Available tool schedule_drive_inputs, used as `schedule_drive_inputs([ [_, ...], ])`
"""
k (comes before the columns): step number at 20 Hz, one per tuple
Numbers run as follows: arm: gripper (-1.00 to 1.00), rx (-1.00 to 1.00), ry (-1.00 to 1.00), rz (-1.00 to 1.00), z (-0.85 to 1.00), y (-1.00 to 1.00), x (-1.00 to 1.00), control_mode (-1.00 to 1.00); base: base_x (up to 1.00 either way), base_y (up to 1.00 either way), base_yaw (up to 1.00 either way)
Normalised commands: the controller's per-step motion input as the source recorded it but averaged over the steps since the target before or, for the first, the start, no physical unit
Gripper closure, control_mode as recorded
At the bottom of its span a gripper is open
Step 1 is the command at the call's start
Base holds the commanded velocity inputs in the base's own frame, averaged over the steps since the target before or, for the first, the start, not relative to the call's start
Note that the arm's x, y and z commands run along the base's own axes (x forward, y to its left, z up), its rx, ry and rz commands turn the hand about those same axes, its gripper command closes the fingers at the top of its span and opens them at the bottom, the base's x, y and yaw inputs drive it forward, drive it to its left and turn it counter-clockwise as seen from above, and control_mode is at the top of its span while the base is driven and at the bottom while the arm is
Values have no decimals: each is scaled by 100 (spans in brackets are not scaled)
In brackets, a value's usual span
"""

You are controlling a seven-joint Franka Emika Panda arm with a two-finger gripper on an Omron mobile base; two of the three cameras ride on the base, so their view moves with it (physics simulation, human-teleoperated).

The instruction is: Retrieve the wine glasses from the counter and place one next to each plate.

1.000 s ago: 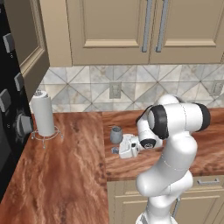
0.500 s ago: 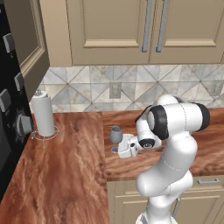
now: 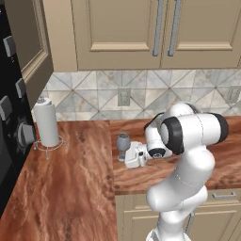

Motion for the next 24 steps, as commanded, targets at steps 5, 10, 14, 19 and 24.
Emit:
schedule_drive_inputs([
  [5,100,0,-11,0,79,8,-48,-100,0,0,0],
  [10,100,0,-24,-1,92,-10,-79,-100,0,0,0],
  [14,100,-11,-12,0,100,-5,-83,-100,0,0,0],
  [19,100,-17,1,0,99,-5,-72,-100,0,0,0],
  [24,100,-10,3,0,75,-12,-84,-100,0,0,0],
])
